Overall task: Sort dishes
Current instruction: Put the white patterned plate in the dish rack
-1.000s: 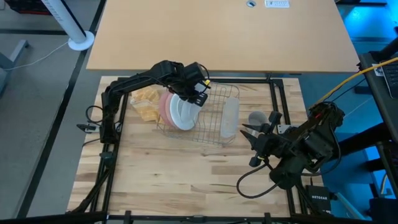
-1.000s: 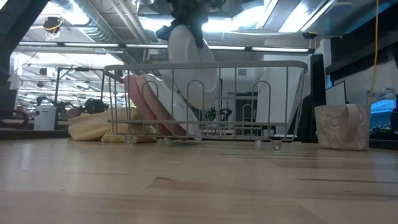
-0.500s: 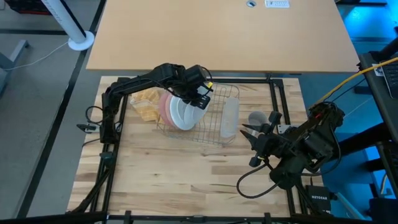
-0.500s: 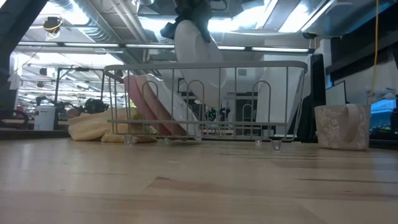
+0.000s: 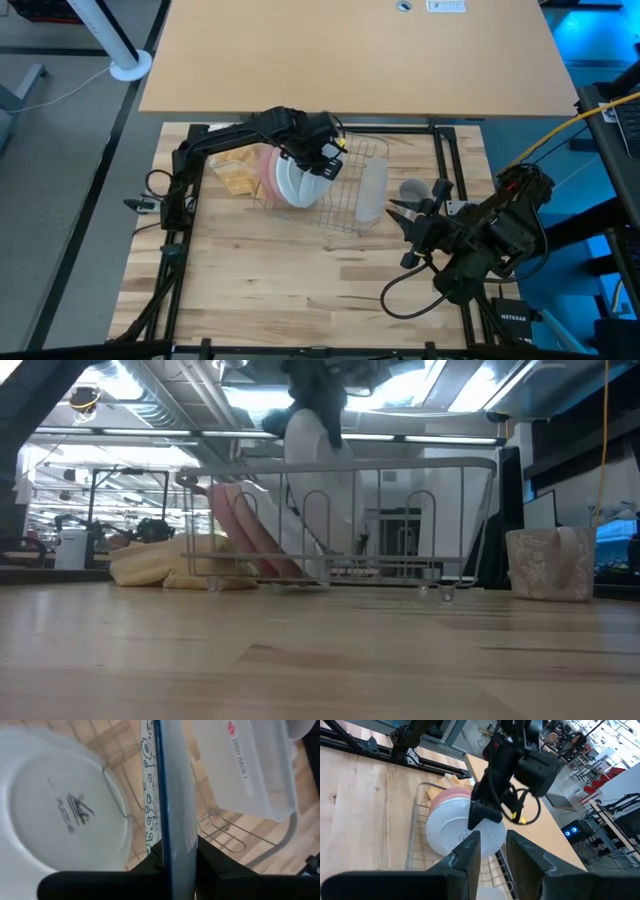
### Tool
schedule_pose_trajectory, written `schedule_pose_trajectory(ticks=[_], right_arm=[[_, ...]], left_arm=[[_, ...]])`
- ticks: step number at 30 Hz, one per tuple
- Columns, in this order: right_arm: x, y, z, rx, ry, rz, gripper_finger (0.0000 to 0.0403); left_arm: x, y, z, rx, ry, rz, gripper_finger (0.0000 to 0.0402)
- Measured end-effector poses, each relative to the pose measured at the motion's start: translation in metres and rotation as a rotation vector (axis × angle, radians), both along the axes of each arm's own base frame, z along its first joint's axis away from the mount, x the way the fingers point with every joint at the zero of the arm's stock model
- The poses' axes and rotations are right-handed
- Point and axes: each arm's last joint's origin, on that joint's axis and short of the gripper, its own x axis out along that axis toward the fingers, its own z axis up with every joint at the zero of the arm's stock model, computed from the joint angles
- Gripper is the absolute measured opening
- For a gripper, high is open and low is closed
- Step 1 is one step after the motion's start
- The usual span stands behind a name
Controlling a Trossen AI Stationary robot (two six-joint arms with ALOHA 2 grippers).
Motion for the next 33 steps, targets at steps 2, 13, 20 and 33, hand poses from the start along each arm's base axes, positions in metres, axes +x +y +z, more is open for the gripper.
schedule_pose_trajectory(ticks=[2, 13, 20, 33], right_arm=[[0.000, 0.000, 0.000, 0.003, 0.004, 0.002, 0.0097], [0.002, 0.002, -0.010, -0.015, 0.040, 0.007, 0.0097], [0.004, 0.004, -0.017, -0.038, 0.064, 0.007, 0.0097], [0.004, 0.004, -0.017, -0.037, 0.062, 0.007, 0.0097]], left_arm=[[0.004, 0.001, -0.006, -0.010, 0.010, 0.001, 0.0028], [0.001, 0.017, -0.012, -0.004, 0.038, 0.066, 0.0066], [0.006, 0.029, -0.008, 0.012, -0.055, 0.092, 0.0033], [0.008, 0.050, -0.009, 0.148, -0.079, 0.127, 0.0061]])
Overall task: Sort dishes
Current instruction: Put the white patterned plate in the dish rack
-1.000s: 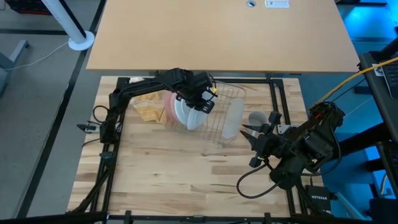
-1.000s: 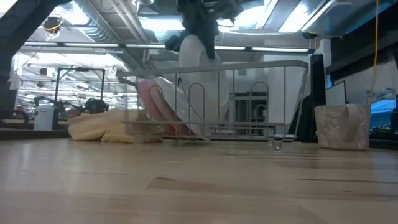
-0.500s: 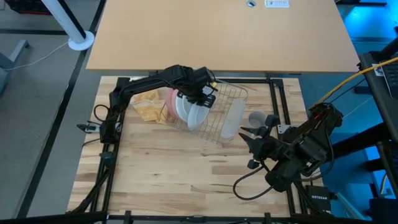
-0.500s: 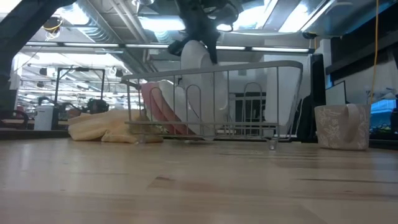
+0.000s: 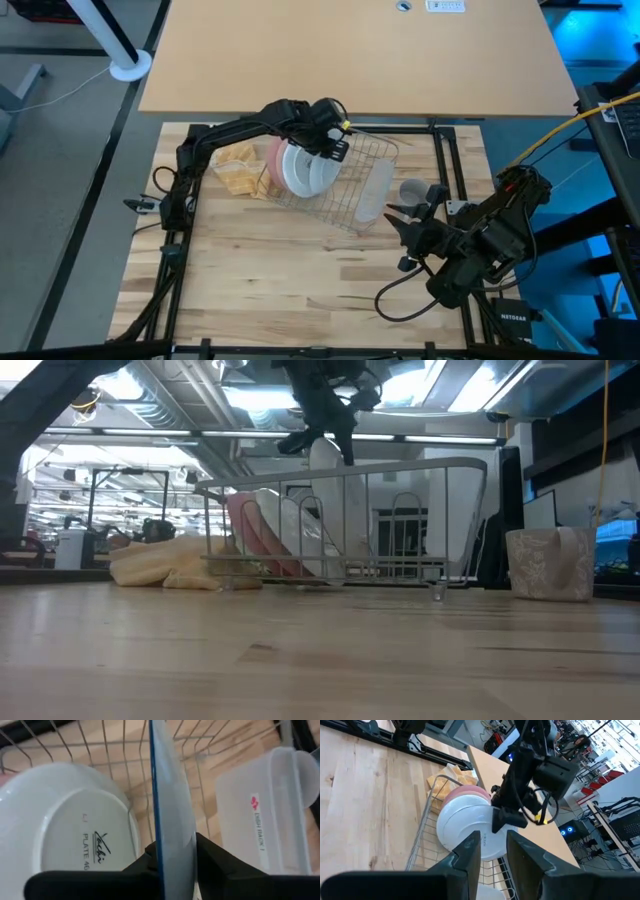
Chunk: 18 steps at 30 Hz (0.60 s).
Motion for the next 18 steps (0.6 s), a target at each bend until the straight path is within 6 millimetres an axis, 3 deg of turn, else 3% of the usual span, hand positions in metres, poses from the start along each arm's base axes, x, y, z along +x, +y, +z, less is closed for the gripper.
schedule_pose_trajectory(ticks=[7, 18], right_arm=[[0.000, 0.000, 0.000, 0.015, -0.011, -0.008, 0.0097], [0.000, 0.000, -0.001, 0.036, 0.004, -0.002, 0.0097]], left_arm=[[0.014, -0.004, -0.026, -0.020, 0.070, -0.019, 0.0062], [0.008, -0.001, -0.026, 0.022, 0.135, -0.129, 0.0078]])
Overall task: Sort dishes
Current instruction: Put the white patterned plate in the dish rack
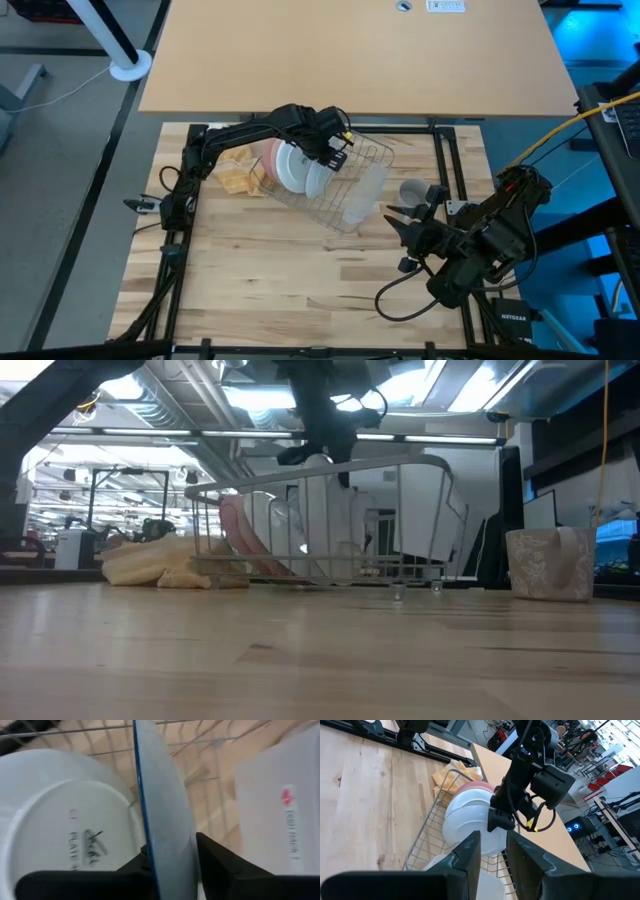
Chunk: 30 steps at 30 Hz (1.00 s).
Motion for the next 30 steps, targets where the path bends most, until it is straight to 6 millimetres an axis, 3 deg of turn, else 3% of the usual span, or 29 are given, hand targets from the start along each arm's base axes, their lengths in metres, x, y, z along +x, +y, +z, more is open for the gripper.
schedule_pose_trajectory(ticks=[13, 20, 26, 30], right_arm=[[0.000, 0.000, 0.000, 0.000, 0.000, 0.000, 0.0097], [0.000, 0.000, 0.000, 0.000, -0.001, 0.000, 0.0097], [-0.001, -0.001, 0.002, -0.038, -0.033, -0.015, 0.0097], [-0.002, -0.003, 0.004, -0.073, -0.071, -0.034, 0.0097]], left_arm=[[-0.022, 0.010, 0.002, 0.012, 0.190, -0.161, 0.0189], [-0.041, 0.023, 0.011, -0.032, 0.263, -0.155, 0.0192], [-0.057, 0.023, 0.026, -0.012, 0.298, -0.241, 0.0195], [-0.053, 0.025, 0.031, 0.035, 0.247, -0.269, 0.0196]])
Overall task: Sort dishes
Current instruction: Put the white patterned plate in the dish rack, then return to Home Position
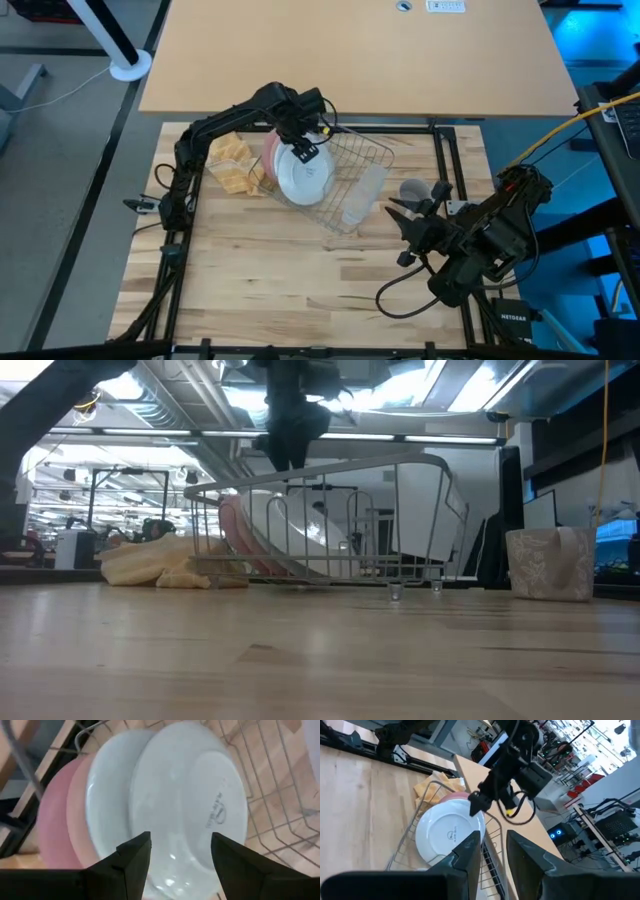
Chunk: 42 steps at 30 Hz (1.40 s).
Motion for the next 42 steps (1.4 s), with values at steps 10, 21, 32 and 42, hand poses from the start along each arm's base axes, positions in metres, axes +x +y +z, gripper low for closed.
schedule_pose_trajectory(ticks=[10, 21, 32, 42], right_arm=[[0.000, 0.001, -0.001, 0.041, 0.020, 0.011, 0.0097], [0.001, 0.002, -0.003, 0.105, 0.004, -0.004, 0.0097], [-0.024, -0.021, 0.022, 0.128, -0.121, -0.022, 0.0097], [-0.079, -0.076, 0.030, 0.208, -0.276, -0.072, 0.0097]], left_arm=[[0.007, -0.004, 0.004, 0.023, -0.063, -0.093, 0.0196], [-0.027, -0.045, 0.053, -0.007, -0.111, -0.350, 0.0196], [-0.130, -0.124, 0.158, 0.168, -0.477, -0.575, 0.0196], [-0.252, -0.169, 0.185, 0.292, -0.820, -0.656, 0.0196]])
